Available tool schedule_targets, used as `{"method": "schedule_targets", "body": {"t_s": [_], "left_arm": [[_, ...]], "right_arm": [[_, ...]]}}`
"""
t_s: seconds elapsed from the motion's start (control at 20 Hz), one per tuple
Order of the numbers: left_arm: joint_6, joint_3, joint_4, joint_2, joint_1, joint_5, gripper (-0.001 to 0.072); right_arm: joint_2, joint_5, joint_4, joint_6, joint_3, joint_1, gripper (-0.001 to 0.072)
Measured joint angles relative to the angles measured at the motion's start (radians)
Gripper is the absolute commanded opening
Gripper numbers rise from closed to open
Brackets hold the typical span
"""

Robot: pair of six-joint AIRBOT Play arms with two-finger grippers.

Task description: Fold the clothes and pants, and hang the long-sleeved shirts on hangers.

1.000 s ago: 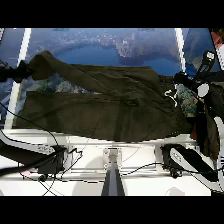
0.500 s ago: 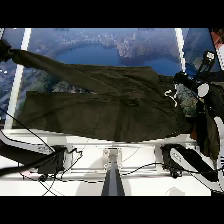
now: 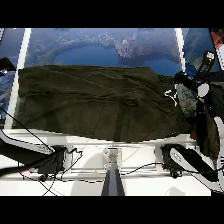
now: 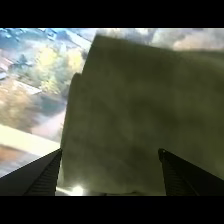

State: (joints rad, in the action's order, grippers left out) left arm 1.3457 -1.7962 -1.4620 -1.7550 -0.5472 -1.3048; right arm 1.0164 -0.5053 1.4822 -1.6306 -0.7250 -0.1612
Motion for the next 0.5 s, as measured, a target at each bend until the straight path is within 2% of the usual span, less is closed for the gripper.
{"method": "schedule_targets", "body": {"t_s": [0.2, 0.25, 0.3, 0.35, 0.4, 0.45, 0.5], "left_arm": [[-0.01, 0.0, -0.03, -0.005, -0.002, -0.04, 0.0694], [-0.011, 0.0, -0.034, -0.005, -0.002, -0.058, 0.0587], [-0.011, 0.0, -0.039, -0.006, -0.002, -0.079, 0.0363], [-0.011, 0.0, -0.045, -0.006, -0.002, -0.1, 0.0062], [-0.012, 0.0, -0.046, -0.006, -0.001, -0.125, 0.0019], [-0.015, 0.0, -0.046, -0.006, 0.0, -0.153, 0.0019], [-0.015, 0.0, -0.047, -0.005, 0.003, -0.18, 0.0019]], "right_arm": [[0.0, 0.0, -0.007, 0.0, 0.0, 0.0, 0.0452], [0.0, 0.0, -0.007, 0.0, 0.0, 0.0, 0.0452], [0.0, 0.0, -0.006, 0.0, 0.0, 0.0, 0.0451], [0.0, 0.001, -0.001, 0.0, 0.0, 0.0, 0.0447], [0.0, 0.003, 0.013, 0.0, 0.0, 0.0, 0.0373], [-0.002, 0.003, 0.028, 0.0, 0.0, 0.0, 0.0245], [-0.007, 0.003, 0.038, 0.0, 0.0, -0.001, 0.0193]]}}
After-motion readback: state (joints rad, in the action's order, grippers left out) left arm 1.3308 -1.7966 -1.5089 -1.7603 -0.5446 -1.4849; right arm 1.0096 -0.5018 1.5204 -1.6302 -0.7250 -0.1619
